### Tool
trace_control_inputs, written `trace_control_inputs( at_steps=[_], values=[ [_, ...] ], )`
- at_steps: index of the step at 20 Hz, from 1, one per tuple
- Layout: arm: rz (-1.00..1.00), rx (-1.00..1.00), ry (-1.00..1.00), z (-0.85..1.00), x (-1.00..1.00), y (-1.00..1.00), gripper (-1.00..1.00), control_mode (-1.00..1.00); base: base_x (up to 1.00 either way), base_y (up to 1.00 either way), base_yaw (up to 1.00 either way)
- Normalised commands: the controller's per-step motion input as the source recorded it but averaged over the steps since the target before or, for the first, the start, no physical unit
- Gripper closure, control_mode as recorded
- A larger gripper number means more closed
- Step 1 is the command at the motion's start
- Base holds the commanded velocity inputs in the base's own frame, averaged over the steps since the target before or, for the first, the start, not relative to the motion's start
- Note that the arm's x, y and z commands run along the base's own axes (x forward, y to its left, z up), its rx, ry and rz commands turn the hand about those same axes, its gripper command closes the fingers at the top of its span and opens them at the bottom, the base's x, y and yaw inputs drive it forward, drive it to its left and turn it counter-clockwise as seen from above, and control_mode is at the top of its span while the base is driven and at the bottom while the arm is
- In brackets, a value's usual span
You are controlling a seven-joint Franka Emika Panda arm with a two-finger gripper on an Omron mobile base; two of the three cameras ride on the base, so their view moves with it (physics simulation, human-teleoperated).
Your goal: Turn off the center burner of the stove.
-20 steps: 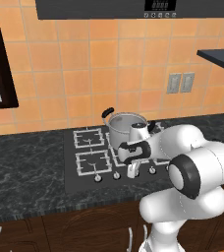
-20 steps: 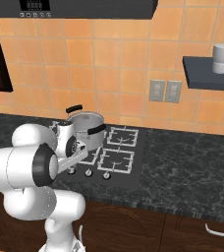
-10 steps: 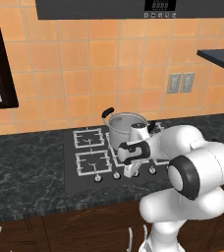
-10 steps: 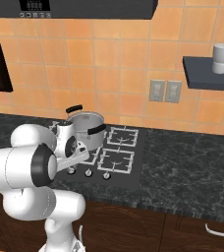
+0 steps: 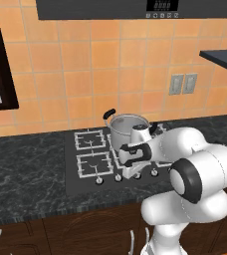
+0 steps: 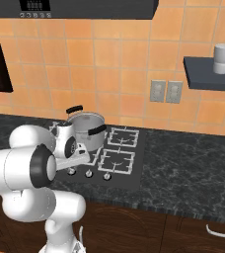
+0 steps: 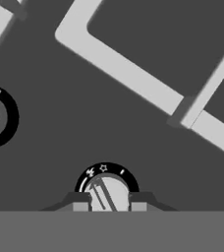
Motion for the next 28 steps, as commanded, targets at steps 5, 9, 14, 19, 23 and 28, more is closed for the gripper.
trace_control_inputs(
  at_steps=[5, 9, 14, 19, 23, 28],
  values=[
    [-0.19, 0.00, 0.00, -0.14, -0.12, 0.00, 1.00, -1.00, 0.00, 0.00, 0.00],
    [-0.18, 0.00, 0.00, -0.14, -0.13, 0.00, 1.00, -1.00, 0.00, 0.00, 0.00],
    [-0.17, 0.00, 0.00, -0.16, -0.13, 0.00, 1.00, -1.00, 0.00, 0.00, 0.00],
    [-0.17, 0.00, 0.00, -0.16, -0.11, 0.00, 1.00, -1.00, 0.00, 0.00, 0.00],
    [-0.17, 0.00, 0.00, -0.17, -0.12, 0.00, 1.00, -1.00, 0.00, 0.00, 0.00],
    [-0.18, 0.00, 0.00, -0.18, -0.12, 0.00, 1.00, -1.00, 0.00, 0.00, 0.00]
  ],
)
